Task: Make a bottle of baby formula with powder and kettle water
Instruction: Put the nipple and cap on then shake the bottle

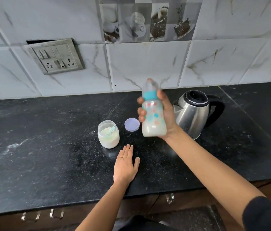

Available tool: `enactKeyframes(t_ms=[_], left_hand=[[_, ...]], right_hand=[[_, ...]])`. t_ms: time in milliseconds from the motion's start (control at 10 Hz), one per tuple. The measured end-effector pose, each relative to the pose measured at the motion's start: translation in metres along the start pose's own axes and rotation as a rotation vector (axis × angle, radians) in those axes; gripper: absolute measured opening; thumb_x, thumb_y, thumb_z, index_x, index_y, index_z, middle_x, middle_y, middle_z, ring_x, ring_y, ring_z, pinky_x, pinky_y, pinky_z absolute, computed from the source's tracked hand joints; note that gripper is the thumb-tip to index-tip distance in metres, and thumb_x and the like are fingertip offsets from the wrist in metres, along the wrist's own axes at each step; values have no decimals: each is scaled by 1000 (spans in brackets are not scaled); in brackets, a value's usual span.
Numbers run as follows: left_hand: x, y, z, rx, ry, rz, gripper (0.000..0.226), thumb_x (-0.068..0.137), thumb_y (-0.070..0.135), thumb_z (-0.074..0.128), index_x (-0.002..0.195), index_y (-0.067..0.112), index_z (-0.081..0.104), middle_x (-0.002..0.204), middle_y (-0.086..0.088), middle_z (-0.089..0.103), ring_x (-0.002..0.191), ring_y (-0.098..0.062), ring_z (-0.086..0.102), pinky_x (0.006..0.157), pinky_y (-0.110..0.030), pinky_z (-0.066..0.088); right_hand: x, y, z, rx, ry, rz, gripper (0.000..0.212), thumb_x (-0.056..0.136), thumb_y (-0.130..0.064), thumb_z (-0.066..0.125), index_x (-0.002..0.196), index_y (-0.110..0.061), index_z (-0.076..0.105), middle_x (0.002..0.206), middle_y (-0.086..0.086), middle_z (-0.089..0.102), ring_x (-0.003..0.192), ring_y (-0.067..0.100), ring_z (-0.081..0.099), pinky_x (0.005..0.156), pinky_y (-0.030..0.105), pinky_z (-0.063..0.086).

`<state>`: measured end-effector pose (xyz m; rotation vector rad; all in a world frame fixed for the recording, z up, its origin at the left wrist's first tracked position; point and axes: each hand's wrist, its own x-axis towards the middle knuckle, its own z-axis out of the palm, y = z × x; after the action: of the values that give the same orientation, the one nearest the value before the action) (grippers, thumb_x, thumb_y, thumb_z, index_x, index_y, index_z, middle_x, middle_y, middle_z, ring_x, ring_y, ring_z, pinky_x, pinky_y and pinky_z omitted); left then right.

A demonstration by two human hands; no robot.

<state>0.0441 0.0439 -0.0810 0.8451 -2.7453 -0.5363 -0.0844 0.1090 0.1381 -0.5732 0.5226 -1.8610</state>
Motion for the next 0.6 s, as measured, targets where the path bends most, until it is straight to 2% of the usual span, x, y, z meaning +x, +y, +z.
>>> enactKeyframes(t_ms=[100, 200, 300, 400, 500, 600], left_hand=[[0, 0, 1, -5, -6, 3, 61, 100, 45, 30, 151, 15, 18, 159, -1, 15, 147, -11, 6, 119, -25, 1], [-1, 1, -1, -1, -6, 3, 61, 100, 45, 30, 151, 15, 17, 159, -1, 14, 147, -11, 6, 118, -24, -2], [0, 0, 0, -4, 3, 5, 61, 100, 44, 30, 151, 15, 18, 159, -1, 15, 147, -11, 6, 118, -24, -1], [0, -1, 1, -5, -7, 4, 61, 100, 45, 30, 151, 15, 18, 159, -1, 15, 147, -11, 7, 119, -25, 0], [0, -1, 1, 1, -3, 3, 61, 99, 45, 30, 151, 15, 19, 159, -1, 15, 146, -11, 7, 119, -25, 0], [2, -1, 1, 2, 6, 11, 61, 99, 45, 31, 151, 14, 20, 159, -2, 17, 146, -11, 8, 119, -25, 2]], right_hand=[[8, -10, -6, 149, 57, -39, 53, 54, -32, 88, 90, -8, 59, 81, 4, 62, 54, 17, 61, 50, 27, 54], [0, 6, -10, 50, -25, -3, 38, 64, -37, 81, 92, -13, 70, 82, 4, 64, 55, 16, 61, 51, 27, 53], [-1, 8, -8, 41, -27, 7, 39, 65, -37, 80, 94, -13, 69, 82, 4, 64, 56, 16, 61, 51, 27, 54], [6, 0, -13, 175, 41, -20, 54, 55, -32, 88, 93, -7, 58, 80, 5, 63, 55, 18, 62, 50, 28, 54], [-4, 16, -14, 1, -30, 20, 47, 64, -39, 81, 102, -16, 64, 80, 5, 64, 55, 17, 61, 50, 27, 53], [-3, 15, -12, 29, -27, 23, 51, 63, -35, 83, 103, -13, 60, 82, 7, 63, 55, 19, 61, 50, 28, 53]])
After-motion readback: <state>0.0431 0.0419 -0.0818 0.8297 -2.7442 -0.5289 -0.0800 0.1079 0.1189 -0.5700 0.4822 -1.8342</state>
